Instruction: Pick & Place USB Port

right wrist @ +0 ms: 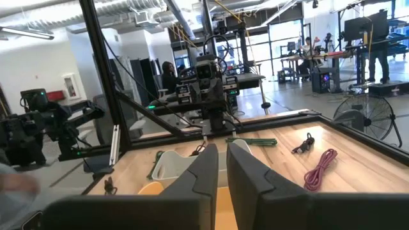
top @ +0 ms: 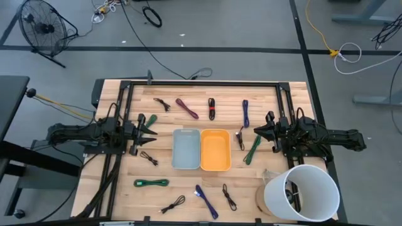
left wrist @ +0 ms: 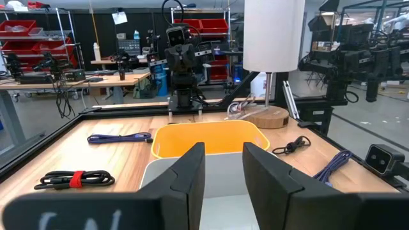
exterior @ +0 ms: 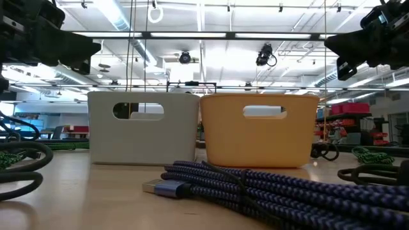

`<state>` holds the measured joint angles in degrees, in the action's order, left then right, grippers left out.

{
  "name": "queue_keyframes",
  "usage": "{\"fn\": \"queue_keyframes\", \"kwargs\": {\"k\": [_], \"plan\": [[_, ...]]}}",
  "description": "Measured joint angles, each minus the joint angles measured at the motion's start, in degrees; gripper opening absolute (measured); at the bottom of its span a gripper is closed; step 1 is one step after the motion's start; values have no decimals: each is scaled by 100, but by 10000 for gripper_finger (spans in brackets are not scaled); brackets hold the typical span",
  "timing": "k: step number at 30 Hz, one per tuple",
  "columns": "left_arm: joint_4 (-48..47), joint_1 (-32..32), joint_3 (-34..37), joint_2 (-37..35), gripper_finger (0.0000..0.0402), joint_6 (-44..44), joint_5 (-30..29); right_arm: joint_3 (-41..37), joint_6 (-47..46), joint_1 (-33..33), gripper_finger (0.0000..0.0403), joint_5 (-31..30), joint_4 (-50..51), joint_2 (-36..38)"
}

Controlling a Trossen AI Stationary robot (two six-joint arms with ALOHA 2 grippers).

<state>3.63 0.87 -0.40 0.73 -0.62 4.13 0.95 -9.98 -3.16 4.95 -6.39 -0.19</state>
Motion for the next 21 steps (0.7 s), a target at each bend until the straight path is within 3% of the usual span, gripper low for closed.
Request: {"fn": "queue_keyframes", "kwargs": {"k": [18, 21], "plan": [[0, -1, 1, 0, 110, 0, -1, -2, -2, 0, 38, -12, -27, 2], [1, 2, 0, 0, 110, 0, 0, 0, 1, -2, 38, -333, -243, 2]]}}
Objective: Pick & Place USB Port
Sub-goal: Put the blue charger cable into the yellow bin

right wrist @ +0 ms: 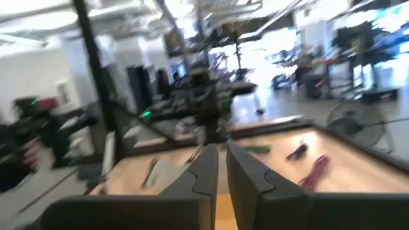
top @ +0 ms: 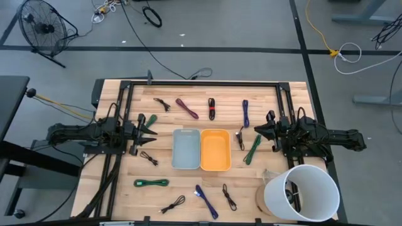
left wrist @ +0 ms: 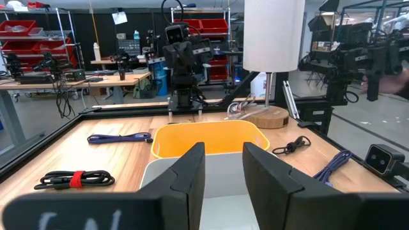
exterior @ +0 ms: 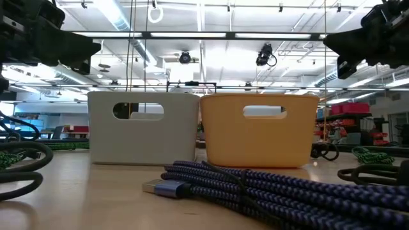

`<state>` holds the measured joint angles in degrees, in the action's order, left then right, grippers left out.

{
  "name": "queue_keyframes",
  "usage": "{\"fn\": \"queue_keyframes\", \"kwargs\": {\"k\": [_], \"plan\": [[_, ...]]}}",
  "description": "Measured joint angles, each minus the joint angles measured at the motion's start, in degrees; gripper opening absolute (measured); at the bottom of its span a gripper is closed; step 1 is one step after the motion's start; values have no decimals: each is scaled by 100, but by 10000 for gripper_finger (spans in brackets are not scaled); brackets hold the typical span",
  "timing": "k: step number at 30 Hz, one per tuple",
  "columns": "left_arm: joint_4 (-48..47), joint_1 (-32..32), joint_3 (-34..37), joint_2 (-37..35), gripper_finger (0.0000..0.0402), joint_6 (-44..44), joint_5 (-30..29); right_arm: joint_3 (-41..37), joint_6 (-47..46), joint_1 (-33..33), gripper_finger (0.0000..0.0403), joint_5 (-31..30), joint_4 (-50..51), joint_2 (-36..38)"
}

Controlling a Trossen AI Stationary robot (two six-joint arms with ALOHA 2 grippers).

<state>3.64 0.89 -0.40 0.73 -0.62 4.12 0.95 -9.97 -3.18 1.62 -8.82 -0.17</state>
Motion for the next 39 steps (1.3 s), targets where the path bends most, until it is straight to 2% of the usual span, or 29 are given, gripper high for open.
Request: {"fn": "queue_keyframes", "kwargs": {"k": [8, 15, 19, 23, 25, 29, 33, 36, 39], "plan": [[0, 0, 1, 0, 110, 0, 1, 0, 6, 4, 38, -865, -515, -2], [12, -2, 0, 0, 110, 0, 0, 2, -137, -20, 38, -2719, -532, -28], [36, -2, 2, 0, 110, 0, 0, 70, -151, -72, 38, -2606, -1020, -332], [123, 0, 0, 0, 110, 0, 0, 703, -278, -204, 38, -3217, 518, -1123], [249, -2, 0, 0, 110, -1, -1, 1129, -556, -344, 38, -3314, 1038, -1656], [374, -2, 2, 0, 110, 20, -3, 1935, -796, -619, 42, -3073, 1520, -2887], [385, -2, 0, 0, 110, 33, -21, 2688, -1116, -875, 75, -2761, 2551, -4136], [387, -2, 1, 0, 110, 38, -148, 2899, -1359, -1006, 108, -2333, 2945, -5000], [393, -2, 0, 0, 110, 41, -193, 2916, -1517, -1114, 140, -2195, 3074, -5716]]}}
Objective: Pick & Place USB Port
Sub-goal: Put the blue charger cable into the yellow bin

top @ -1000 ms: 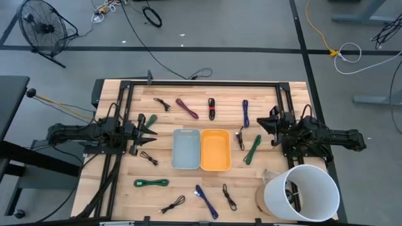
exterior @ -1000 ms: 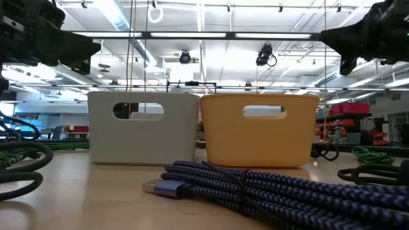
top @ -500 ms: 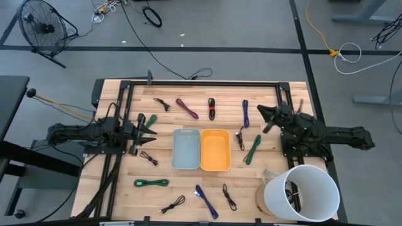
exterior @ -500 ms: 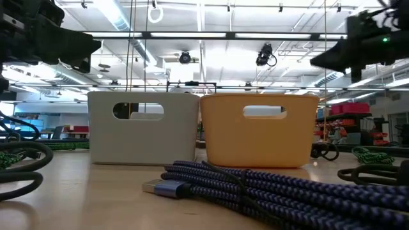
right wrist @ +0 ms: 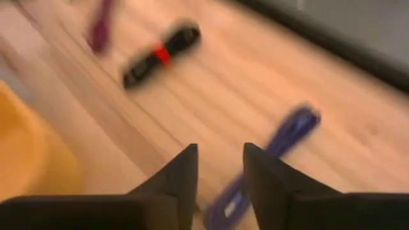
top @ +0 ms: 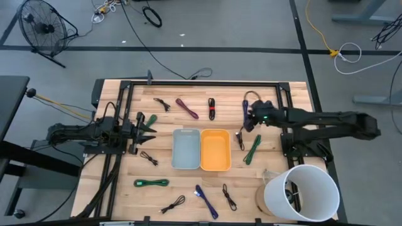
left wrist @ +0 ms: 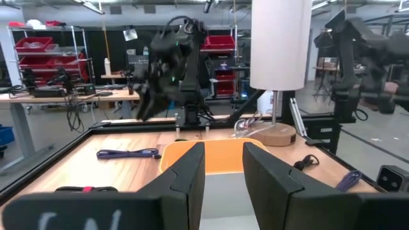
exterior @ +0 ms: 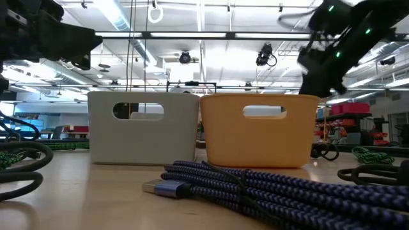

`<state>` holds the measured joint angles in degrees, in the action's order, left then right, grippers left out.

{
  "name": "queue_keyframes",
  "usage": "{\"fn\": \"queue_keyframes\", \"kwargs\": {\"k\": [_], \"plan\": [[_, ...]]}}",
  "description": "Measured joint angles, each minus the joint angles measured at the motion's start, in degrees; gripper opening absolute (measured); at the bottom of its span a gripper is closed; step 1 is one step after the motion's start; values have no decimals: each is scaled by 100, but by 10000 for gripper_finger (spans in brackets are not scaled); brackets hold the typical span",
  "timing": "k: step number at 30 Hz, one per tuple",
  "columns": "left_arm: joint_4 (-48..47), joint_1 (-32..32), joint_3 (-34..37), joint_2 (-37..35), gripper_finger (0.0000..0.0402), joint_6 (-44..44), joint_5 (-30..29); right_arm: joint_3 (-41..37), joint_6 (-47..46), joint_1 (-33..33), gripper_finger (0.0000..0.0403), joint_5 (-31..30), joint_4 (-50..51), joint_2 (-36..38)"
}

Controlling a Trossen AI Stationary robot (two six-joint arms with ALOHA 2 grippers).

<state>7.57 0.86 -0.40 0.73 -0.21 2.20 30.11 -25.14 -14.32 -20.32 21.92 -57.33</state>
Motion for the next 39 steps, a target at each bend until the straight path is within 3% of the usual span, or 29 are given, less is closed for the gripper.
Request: {"fn": "queue_keyframes", "kwargs": {"k": [10, 16, 29, 39], "plan": [[112, 0, 2, 0, 110, 7, -4, 2, -505, -349, 233, -17, -198, -1242], [114, 0, 0, 0, 110, 9, -4, 4, -618, -490, 266, -307, -307, -1642], [116, 0, 2, 0, 110, 9, -2, 4, -934, -667, 267, -270, -916, -2403], [114, 0, 2, 0, 110, 9, -2, 22, -942, -662, 237, -314, -1314, -2972]]}}
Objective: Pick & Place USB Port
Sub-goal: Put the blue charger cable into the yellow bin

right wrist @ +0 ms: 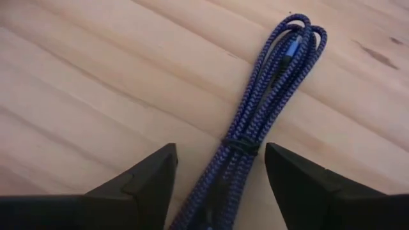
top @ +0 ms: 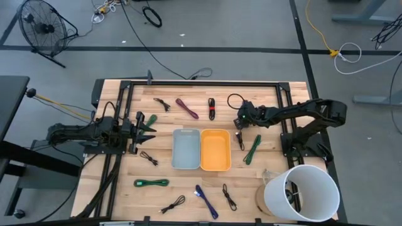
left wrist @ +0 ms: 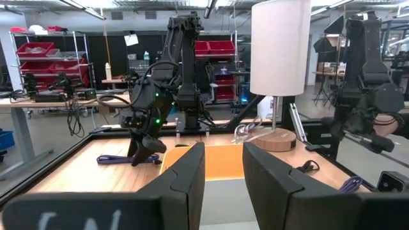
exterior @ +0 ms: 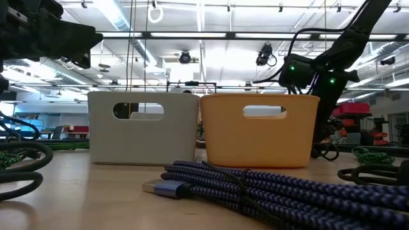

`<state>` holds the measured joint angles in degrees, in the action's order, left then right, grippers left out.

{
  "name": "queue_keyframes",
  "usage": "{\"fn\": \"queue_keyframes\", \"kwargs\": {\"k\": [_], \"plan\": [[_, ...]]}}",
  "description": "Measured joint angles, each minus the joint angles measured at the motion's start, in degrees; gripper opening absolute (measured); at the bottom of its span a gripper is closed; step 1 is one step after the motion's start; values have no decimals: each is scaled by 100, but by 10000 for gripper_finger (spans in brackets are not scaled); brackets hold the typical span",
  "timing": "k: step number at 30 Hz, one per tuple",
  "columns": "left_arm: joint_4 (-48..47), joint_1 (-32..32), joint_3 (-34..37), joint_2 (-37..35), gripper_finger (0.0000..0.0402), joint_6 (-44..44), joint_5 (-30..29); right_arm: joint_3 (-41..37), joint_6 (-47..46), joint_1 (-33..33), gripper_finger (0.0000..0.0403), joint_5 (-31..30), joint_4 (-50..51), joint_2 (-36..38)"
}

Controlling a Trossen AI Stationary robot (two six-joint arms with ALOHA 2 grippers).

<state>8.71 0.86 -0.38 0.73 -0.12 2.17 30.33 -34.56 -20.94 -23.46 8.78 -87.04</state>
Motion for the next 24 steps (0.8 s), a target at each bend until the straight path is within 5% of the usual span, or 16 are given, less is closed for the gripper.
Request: {"fn": "queue_keyframes", "kwargs": {"k": [4, 11, 17, 24], "plan": [[2, 0, -2, 0, 110, -2, 0, 0, -260, 2, 189, 57, -13, -24], [0, 0, -1, 0, 110, -2, 0, 2, -202, -3, 21, 166, -22, -29], [2, 0, 0, 0, 110, -2, 0, 159, -96, -11, 10, 413, 302, 214], [2, 0, -2, 0, 110, -2, 0, 1384, 213, 248, 10, 464, 1563, 854]]}}
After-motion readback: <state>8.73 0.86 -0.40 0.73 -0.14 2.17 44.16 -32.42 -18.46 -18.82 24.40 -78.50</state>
